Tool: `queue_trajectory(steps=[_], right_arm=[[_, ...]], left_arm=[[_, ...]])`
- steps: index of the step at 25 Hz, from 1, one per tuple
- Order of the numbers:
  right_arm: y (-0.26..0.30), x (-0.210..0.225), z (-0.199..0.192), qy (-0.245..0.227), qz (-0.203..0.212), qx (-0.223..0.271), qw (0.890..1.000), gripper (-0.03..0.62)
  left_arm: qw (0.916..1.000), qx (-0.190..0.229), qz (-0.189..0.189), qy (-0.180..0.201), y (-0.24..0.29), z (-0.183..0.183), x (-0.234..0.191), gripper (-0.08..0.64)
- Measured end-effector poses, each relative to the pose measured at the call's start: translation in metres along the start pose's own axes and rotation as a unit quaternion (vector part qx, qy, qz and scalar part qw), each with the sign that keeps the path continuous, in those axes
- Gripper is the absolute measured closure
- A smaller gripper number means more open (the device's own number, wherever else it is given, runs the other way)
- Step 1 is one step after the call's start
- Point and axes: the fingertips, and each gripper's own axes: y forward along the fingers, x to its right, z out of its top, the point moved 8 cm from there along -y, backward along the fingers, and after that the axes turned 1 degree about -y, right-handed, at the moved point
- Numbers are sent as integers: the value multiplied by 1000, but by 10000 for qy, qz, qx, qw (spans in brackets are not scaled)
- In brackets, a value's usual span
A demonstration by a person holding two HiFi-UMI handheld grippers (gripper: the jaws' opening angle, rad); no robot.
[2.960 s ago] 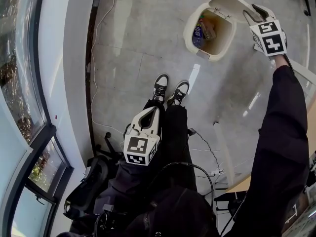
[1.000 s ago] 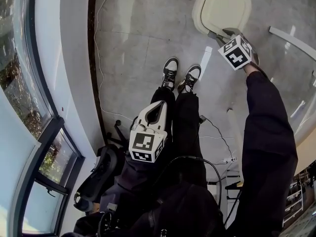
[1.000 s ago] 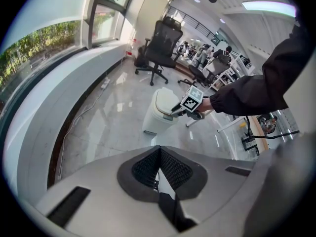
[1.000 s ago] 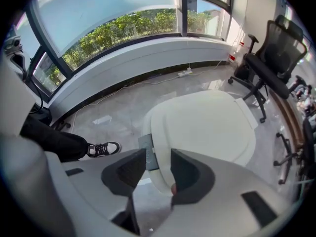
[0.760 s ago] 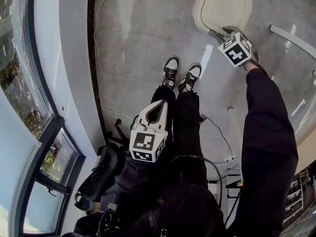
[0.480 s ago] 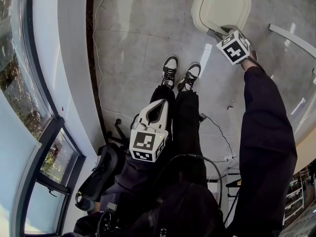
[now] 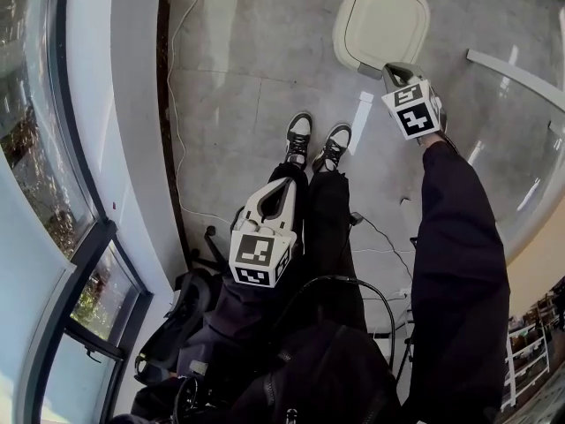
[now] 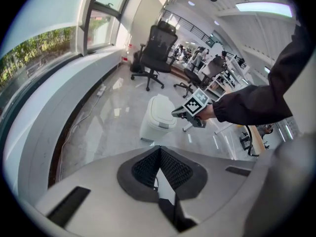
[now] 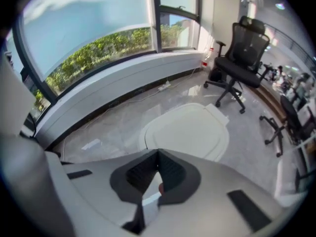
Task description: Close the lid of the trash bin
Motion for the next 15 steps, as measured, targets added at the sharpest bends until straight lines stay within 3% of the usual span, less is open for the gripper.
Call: queue_trajectory(steps=[4,7,12,15], right_arm=[[-78,-19,11,920,-154,639,9936,584],[-145,-31,25,1322,-342,1175,9836,584],[-267,-57,56,1581,-711,2045,9634,584],[-346,-83,73,1300,-989,2322,9589,586]], left_arm=[[9989,359,-143,246,-25,40,23,558],[9955,756,-244,519,-43,79,42,558],[9847,1440,-393,898,-92,143,76,558],[9779,1743,-554,1014,-136,172,106,558]])
